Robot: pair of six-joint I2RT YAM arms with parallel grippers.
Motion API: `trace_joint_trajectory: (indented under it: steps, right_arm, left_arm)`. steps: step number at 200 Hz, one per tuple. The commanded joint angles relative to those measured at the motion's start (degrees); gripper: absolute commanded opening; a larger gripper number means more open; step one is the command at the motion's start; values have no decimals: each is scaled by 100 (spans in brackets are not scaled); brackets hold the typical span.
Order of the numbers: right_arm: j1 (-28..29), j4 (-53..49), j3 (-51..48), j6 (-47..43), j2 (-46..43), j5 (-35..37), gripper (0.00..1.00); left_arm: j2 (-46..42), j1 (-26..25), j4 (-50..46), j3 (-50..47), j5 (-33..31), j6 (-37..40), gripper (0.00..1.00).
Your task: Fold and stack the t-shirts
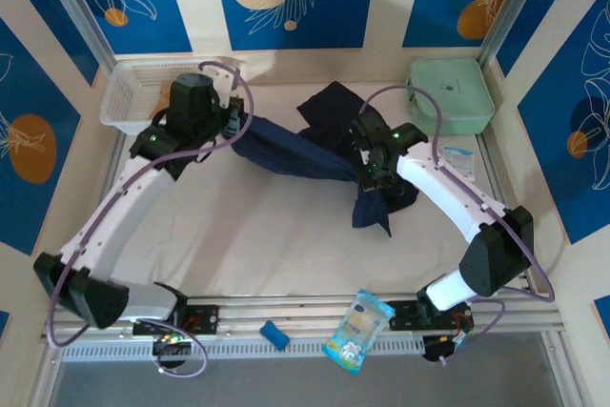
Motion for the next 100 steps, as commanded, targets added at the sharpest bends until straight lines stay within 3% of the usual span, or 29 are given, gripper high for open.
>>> trace_joint_trajectory:
  steps: [1,45,77,100]
  right_arm:
    - [352,-89,-189,-521,243,-771,0]
    - [1077,338,-559,-757,655,-2329,0]
    - [1190,641,-878,-659,837,-3162,2]
    - [1209,552,-841,-603,1094,-2957,12]
  left_arm:
    - [-415,-204,-389,-741,-471,-135,0]
    - [-1470,-344,-274,-3003,-908,-1904,0]
    - [-2184,-345,-1033,-3859,-1395,-3134,0]
    - [-2388,-345,-1257,-4242,-1375,-3785,17]
